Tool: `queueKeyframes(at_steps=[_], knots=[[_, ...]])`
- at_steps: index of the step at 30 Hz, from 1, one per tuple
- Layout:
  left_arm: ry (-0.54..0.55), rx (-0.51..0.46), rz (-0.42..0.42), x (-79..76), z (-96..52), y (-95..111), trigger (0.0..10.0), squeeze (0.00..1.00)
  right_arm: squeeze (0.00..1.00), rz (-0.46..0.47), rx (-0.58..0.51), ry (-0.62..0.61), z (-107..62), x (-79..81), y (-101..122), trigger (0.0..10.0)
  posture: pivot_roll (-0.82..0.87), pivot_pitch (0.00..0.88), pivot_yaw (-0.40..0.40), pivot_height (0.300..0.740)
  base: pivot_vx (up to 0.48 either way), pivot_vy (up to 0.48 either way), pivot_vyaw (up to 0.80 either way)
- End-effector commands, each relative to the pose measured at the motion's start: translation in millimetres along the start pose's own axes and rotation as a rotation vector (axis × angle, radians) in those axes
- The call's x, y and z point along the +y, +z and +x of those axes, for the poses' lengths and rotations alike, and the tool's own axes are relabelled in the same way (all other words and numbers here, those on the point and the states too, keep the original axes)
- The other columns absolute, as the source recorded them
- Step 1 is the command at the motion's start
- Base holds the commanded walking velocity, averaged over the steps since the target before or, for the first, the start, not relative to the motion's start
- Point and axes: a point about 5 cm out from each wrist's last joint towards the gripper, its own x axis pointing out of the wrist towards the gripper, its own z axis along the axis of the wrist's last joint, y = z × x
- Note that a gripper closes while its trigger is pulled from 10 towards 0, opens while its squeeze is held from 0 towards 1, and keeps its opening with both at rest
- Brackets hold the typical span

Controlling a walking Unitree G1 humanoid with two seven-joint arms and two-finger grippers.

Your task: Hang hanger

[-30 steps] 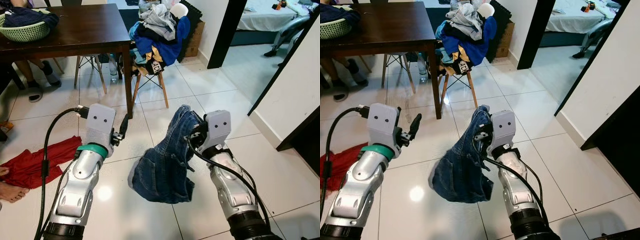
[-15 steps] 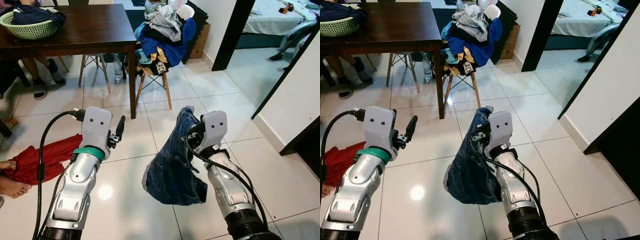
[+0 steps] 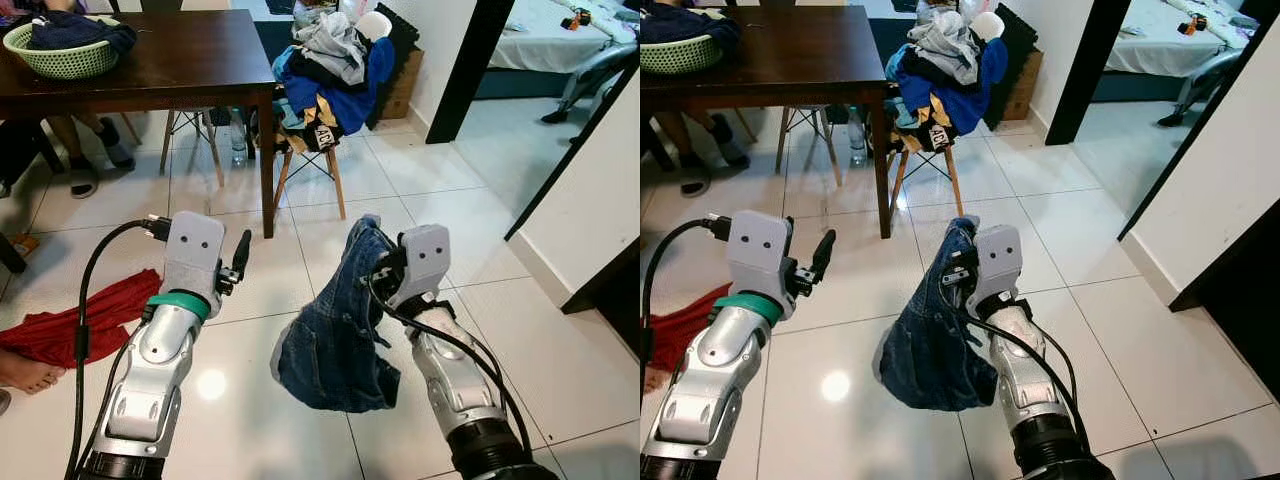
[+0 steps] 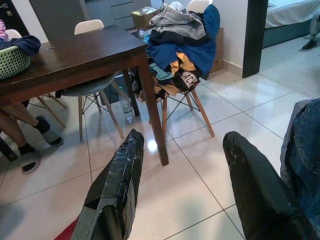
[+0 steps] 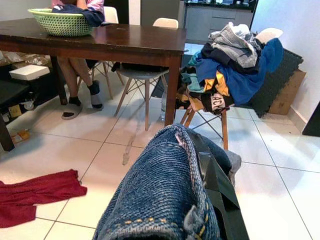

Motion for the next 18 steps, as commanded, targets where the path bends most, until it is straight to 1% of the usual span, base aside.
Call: queueKeyframes(at_steps=[1, 5, 8, 9, 11, 13, 14, 16, 17, 18], knots=[[-0.015, 0.002, 0.004, -3.9, 2.0, 1, 10.0, 0.00, 0.00, -0.003, -0.056, -0.009, 3.4, -1.1, 8, 10.0, 0.06, 0.079, 0.001, 0.740, 0.000, 0.000, 0.00], [-0.016, 0.001, 0.008, -3.4, 2.7, 1, 10.0, 0.00, 0.00, 0.000, -0.054, -0.007, 3.5, 0.5, 7, 10.0, 0.07, 0.075, 0.004, 0.740, 0.000, 0.000, 0.00], [-0.013, -0.001, 0.017, -0.4, 2.7, 2, 10.0, 0.00, 0.00, 0.008, -0.049, 0.000, 5.5, 4.5, 5, 10.0, 0.09, 0.077, 0.001, 0.740, 0.000, 0.000, 0.00], [-0.009, -0.006, 0.022, 1.0, 2.3, 4, 10.0, 0.00, 0.00, 0.014, -0.052, 0.015, 9.2, 8.1, 5, 10.0, 0.10, 0.075, -0.013, 0.740, 0.000, 0.000, 0.00], [-0.008, -0.008, 0.023, 0.7, 2.5, 5, 10.0, 0.00, 0.00, 0.014, -0.055, 0.020, 10.6, 9.0, 6, 10.0, 0.10, 0.075, -0.013, 0.740, 0.000, 0.000, 0.00], [-0.007, -0.026, 0.008, -4.4, 5.6, 9, 10.0, 0.00, 0.00, 0.012, -0.056, 0.040, 13.5, 10.4, 7, 10.0, 0.10, 0.081, -0.030, 0.740, 0.000, 0.000, 0.00], [-0.007, -0.026, 0.008, -4.4, 5.6, 9, 10.0, 0.00, 0.00, 0.012, -0.056, 0.040, 13.5, 10.4, 7, 10.0, 0.10, 0.081, -0.030, 0.740, 0.000, 0.000, 0.00], [-0.020, -0.053, -0.013, -15.0, 9.2, 17, 10.0, 0.00, 0.00, 0.005, -0.053, 0.053, 14.0, 10.1, 7, 10.0, 0.10, 0.075, -0.042, 0.740, 0.000, 0.000, 0.00], [-0.020, -0.053, -0.013, -15.0, 9.2, 17, 10.0, 0.00, 0.00, 0.005, -0.053, 0.053, 14.0, 10.1, 7, 10.0, 0.10, 0.075, -0.042, 0.740, 0.000, 0.000, 0.00], [-0.035, -0.072, -0.032, -22.9, 10.9, 22, 10.0, 0.00, 0.00, -0.001, -0.052, 0.053, 12.5, 8.6, 7, 10.0, 0.08, 0.072, -0.043, 0.740, 0.000, 0.000, 0.00]])
